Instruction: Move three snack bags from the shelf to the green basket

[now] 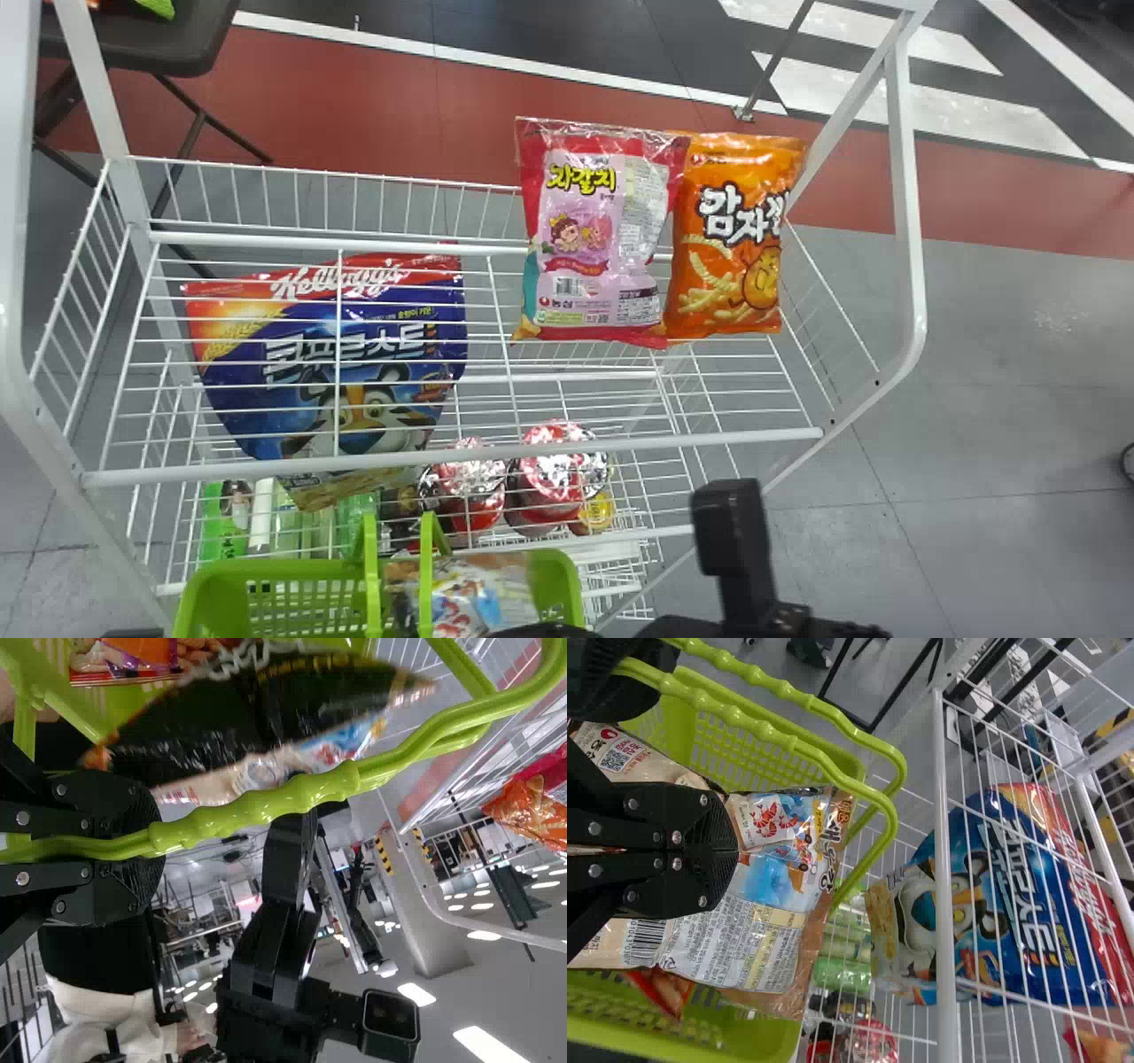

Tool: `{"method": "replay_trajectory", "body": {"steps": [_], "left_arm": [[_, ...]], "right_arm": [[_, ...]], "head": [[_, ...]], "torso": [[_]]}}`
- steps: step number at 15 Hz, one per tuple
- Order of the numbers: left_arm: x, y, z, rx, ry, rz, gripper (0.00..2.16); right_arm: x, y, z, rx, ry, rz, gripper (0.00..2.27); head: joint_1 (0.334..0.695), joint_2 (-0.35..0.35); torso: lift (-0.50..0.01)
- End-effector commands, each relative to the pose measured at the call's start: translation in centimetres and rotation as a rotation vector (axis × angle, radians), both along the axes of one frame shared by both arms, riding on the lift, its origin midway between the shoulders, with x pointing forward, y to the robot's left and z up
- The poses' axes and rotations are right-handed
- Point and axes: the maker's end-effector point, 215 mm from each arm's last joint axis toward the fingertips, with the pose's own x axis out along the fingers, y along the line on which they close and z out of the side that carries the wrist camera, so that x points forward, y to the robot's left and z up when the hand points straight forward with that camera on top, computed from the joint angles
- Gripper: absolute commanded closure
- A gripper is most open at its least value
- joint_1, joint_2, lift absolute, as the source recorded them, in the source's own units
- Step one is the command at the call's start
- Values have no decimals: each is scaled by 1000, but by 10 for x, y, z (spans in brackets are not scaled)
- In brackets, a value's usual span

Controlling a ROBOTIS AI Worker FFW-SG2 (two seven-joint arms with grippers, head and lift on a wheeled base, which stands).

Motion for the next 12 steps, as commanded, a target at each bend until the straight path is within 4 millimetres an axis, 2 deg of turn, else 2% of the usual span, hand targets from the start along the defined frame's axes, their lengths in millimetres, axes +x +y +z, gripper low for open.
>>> {"method": "replay_trajectory", "body": {"steps": [1,3,4,5,6,7,10,12], "left_arm": [[-2,1,-1,6,-3,4,1548],[-2,1,0,7,-6,5,1548],[-4,1,0,8,-2,3,1548],[-4,0,0,7,-3,3,1548],[-4,0,0,8,-4,3,1548],[-3,0,0,8,-7,4,1548],[-4,-1,0,8,-4,2,1548],[-4,-2,0,7,-6,2,1548]], "right_arm": [[-3,26,-22,26,42,53,2243],[0,36,-37,16,41,75,2226],[3,35,-41,11,48,72,2037],[6,29,-45,0,50,64,1241],[8,23,-44,-3,48,55,181],[11,13,-36,12,38,33,-2],[19,-7,5,83,-20,-26,53],[36,-22,29,102,-90,-76,56]], "head": [[695,-350],[695,-350],[695,-350],[695,-350],[695,-350],[695,-350],[695,-350],[695,-350]], "torso": [[-48],[-48],[-48],[-48],[-48],[-48],[-48],[-48]]}}
